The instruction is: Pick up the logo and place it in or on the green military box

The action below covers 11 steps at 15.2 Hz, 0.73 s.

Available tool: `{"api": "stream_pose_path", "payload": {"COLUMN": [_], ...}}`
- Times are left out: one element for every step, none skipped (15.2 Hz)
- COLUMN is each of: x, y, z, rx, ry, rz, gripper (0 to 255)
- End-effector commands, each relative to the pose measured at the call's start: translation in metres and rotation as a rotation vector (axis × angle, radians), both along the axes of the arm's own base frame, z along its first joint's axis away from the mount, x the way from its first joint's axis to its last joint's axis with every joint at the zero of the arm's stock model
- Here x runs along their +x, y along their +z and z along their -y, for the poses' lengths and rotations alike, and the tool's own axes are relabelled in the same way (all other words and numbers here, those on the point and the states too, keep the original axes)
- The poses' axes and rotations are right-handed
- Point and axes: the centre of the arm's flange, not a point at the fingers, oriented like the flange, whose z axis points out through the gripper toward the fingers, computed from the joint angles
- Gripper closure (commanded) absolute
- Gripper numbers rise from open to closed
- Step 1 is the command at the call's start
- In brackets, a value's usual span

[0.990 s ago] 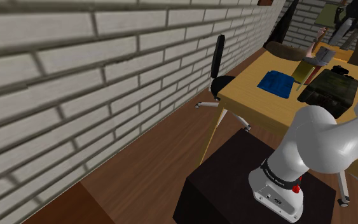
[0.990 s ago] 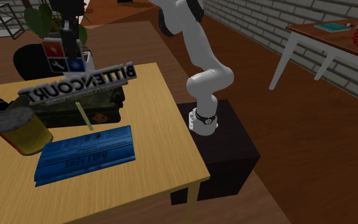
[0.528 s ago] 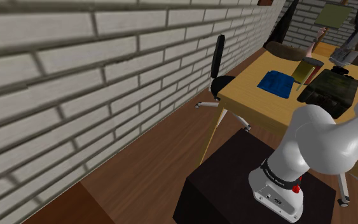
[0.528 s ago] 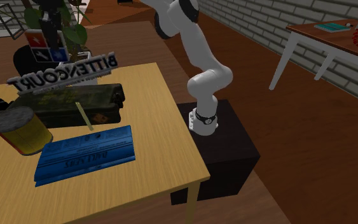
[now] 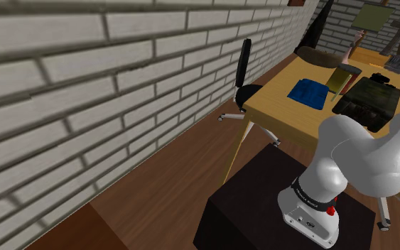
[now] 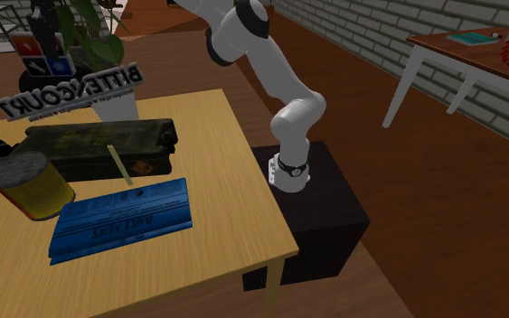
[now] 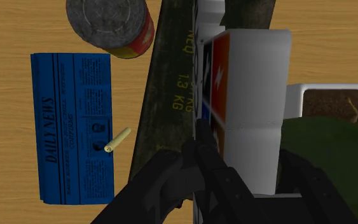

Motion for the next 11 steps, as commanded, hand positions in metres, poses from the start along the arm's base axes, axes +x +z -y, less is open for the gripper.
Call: {"api": "stream_pose_path", "payload": {"x": [-0.007,-0.007,-0.007,-0.007,-0.007,-0.007,-0.007,-0.007,-0.007,-0.007,-0.007], "y": [-0.002,-0.007,-0.012,-0.018,-0.023,-0.028,-0.033,-0.039,-0.044,-0.049,-0.055], "z": [0.007,0.007,0.007,0.007,0.007,0.007,0.007,0.007,0.007,0.007,0.007], "rx": [-0.002,-0.002,-0.002,-0.002,-0.002,-0.002,-0.002,-0.002,-0.002,-0.002,-0.002], "ry": [0.001,0.001,0.001,0.001,0.001,0.001,0.001,0.001,0.001,0.001,0.001], "rz": [-0.001,-0.001,-0.001,-0.001,-0.001,-0.001,-0.001,-0.001,-0.001,-0.001,-0.001], "gripper": [255,255,255,255,255,255,255,255,255,255,255]}}
